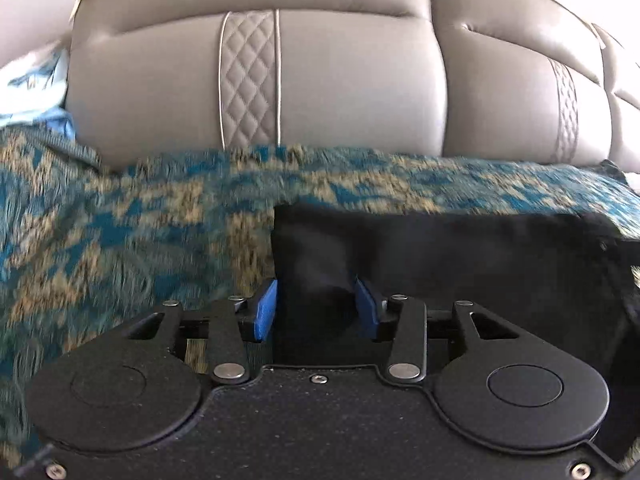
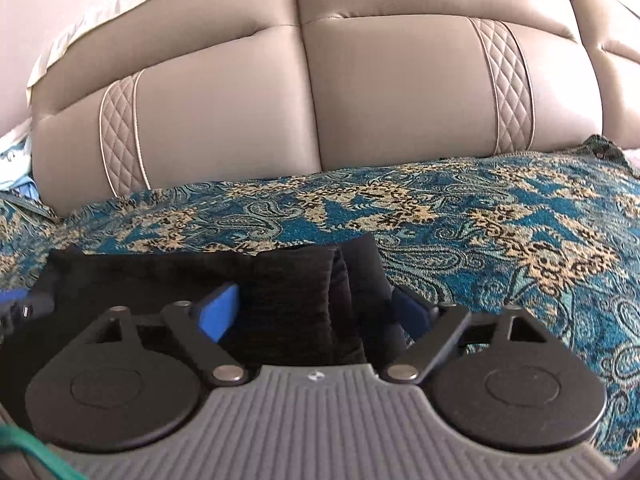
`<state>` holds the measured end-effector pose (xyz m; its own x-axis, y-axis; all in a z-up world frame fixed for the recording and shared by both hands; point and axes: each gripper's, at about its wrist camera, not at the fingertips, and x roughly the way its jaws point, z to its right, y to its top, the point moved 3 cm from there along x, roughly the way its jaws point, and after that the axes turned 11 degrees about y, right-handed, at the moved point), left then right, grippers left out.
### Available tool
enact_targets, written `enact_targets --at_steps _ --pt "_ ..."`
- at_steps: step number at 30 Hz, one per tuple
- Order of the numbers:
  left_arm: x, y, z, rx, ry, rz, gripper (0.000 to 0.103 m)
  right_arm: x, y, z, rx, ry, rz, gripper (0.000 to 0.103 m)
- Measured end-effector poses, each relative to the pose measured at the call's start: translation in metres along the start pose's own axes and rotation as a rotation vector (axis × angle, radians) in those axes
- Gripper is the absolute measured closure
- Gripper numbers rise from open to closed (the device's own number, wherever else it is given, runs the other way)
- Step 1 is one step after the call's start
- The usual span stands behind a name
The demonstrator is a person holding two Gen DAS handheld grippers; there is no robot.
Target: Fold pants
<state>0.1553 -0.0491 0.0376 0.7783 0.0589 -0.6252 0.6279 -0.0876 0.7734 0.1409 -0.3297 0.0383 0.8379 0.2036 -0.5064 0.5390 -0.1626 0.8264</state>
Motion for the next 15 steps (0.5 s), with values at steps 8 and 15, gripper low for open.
enact_targets --at_steps 8,15 --pt "-0.06 -0.053 -0.005 0.055 0.003 -0.008 0.053 -0.03 -0.007 0.003 0.041 0.021 0.025 0.0" --pt "-0.093 -0.083 0.002 0.126 0.011 0.002 0.041 -0.047 -0.024 -0.006 -0.018 -0.033 -0.02 0.0"
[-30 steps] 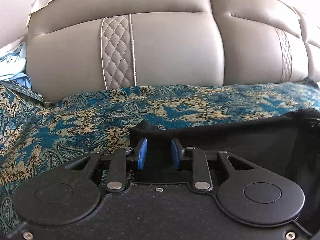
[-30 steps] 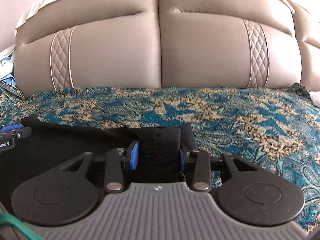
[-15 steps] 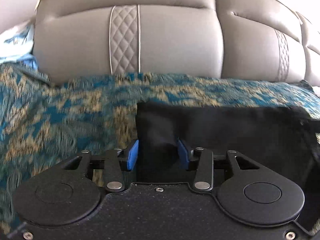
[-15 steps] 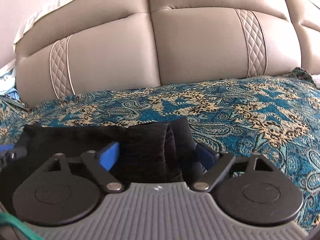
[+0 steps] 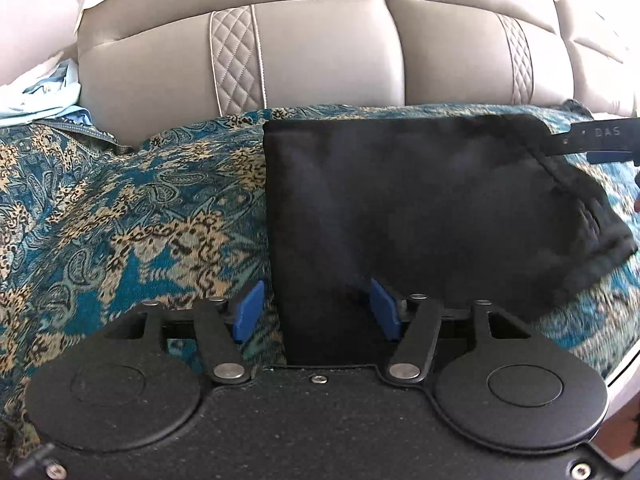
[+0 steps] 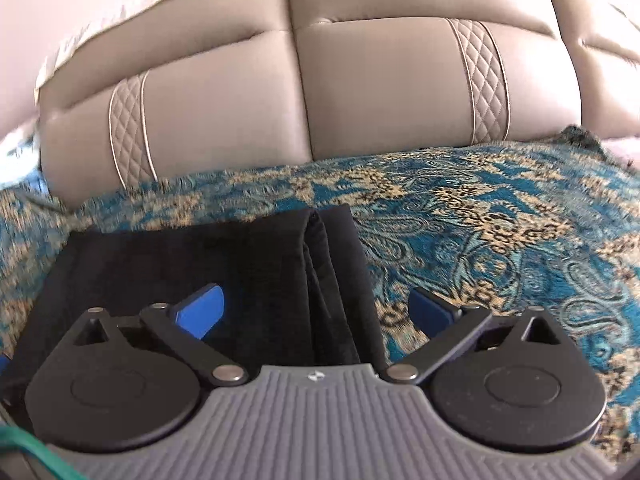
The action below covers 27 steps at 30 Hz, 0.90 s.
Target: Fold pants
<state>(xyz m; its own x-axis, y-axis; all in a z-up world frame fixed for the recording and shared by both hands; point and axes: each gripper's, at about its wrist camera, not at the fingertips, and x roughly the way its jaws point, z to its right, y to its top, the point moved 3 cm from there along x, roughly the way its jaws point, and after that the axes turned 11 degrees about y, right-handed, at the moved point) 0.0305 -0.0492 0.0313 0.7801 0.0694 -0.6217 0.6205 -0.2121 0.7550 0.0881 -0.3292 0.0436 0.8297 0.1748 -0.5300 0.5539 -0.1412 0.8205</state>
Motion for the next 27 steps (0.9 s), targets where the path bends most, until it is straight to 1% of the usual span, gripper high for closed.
enact_targets --at_steps 1,3,5,7,10,13,16,18,20,22,24,27 --pt "-0.003 -0.002 0.0 0.0 -0.001 -0.003 0.04 0.001 -0.002 -0.001 -0.02 -0.013 -0.015 0.0" --pt "-0.007 -0.002 -0.002 -0.012 -0.01 -0.02 0.028 0.004 -0.007 -0.001 -0.044 -0.036 -0.046 0.0" --pt "-0.011 -0.005 -0.005 -0.031 -0.021 -0.041 0.022 0.001 -0.01 0.0 -0.031 -0.027 -0.046 0.0" --pt "-0.016 -0.011 -0.007 -0.037 -0.036 -0.05 0.02 -0.003 -0.013 0.001 -0.018 -0.02 -0.048 0.0" --pt "-0.022 -0.016 -0.008 -0.026 -0.026 -0.045 0.018 -0.011 -0.019 -0.001 -0.02 -0.024 -0.054 0.0" --pt "-0.03 -0.019 -0.007 -0.03 -0.019 -0.063 0.015 -0.025 -0.028 -0.007 -0.008 -0.045 -0.036 0.0" --pt "-0.039 -0.022 -0.005 -0.05 -0.025 -0.075 0.013 -0.046 -0.048 -0.019 -0.005 -0.063 0.006 0.0" --pt "-0.045 -0.025 -0.001 -0.05 -0.016 -0.07 0.009 -0.059 -0.062 -0.03 -0.017 -0.069 0.02 0.0" --pt "-0.049 -0.029 0.005 -0.042 -0.007 -0.063 0.008 -0.07 -0.079 -0.044 -0.043 -0.068 0.025 0.0" --pt "-0.049 -0.033 0.01 -0.038 -0.004 -0.076 0.007 -0.078 -0.094 -0.057 -0.063 -0.067 0.026 0.0" --pt "-0.05 -0.036 0.015 -0.041 -0.012 -0.095 0.007 -0.084 -0.106 -0.066 -0.064 -0.066 0.025 0.0" --pt "-0.051 -0.042 0.021 -0.044 -0.006 -0.092 0.005 -0.09 -0.117 -0.077 -0.062 -0.052 0.026 0.0"
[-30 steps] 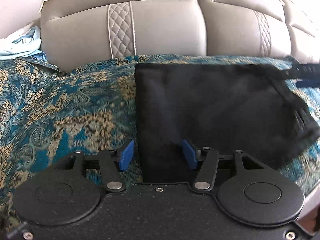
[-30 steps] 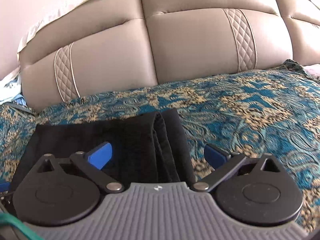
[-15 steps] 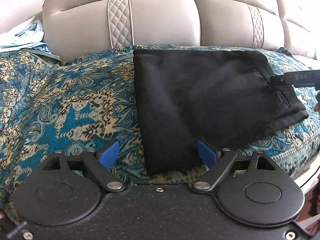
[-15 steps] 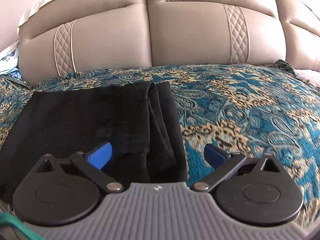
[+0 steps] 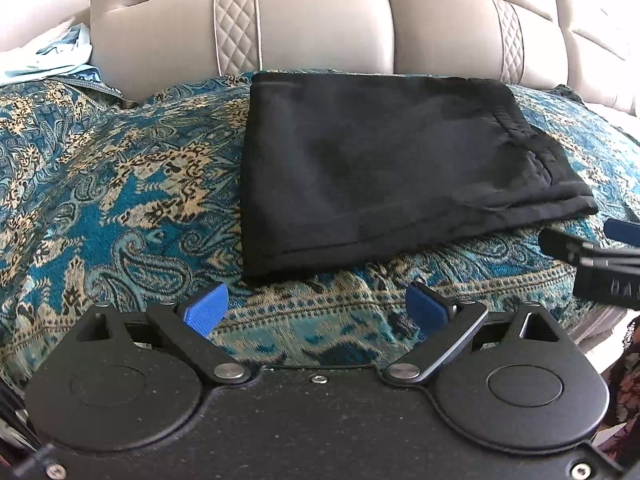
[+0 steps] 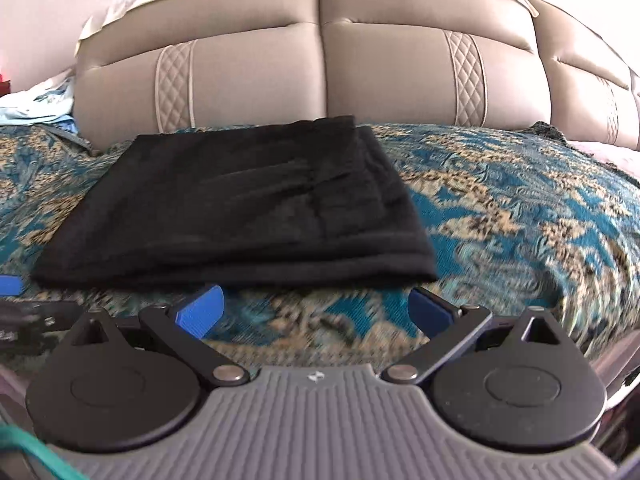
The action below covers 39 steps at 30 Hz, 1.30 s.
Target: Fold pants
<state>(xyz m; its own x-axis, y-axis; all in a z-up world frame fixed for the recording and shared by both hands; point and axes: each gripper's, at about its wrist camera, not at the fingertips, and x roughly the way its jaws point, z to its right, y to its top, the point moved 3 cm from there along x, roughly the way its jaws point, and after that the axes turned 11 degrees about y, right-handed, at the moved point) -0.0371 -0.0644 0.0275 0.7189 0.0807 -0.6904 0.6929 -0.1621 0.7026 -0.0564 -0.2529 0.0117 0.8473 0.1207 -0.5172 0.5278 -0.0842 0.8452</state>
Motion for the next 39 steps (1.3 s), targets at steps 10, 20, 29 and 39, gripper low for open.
enact_targets --at_steps 10,20,29,39 --pt "0.01 -0.012 0.002 -0.058 0.034 0.005 0.0 0.013 -0.011 -0.009 -0.005 -0.001 -0.031 0.0" --pt "0.01 -0.015 0.004 -0.061 0.036 0.016 0.0 0.018 -0.02 -0.022 -0.068 -0.009 -0.015 0.0" --pt "0.01 -0.015 0.006 -0.074 0.05 0.034 0.0 0.017 -0.02 -0.021 -0.069 -0.009 -0.009 0.0" --pt "0.011 -0.014 0.006 -0.068 0.045 0.026 0.0 0.017 -0.02 -0.022 -0.071 -0.009 -0.008 0.0"
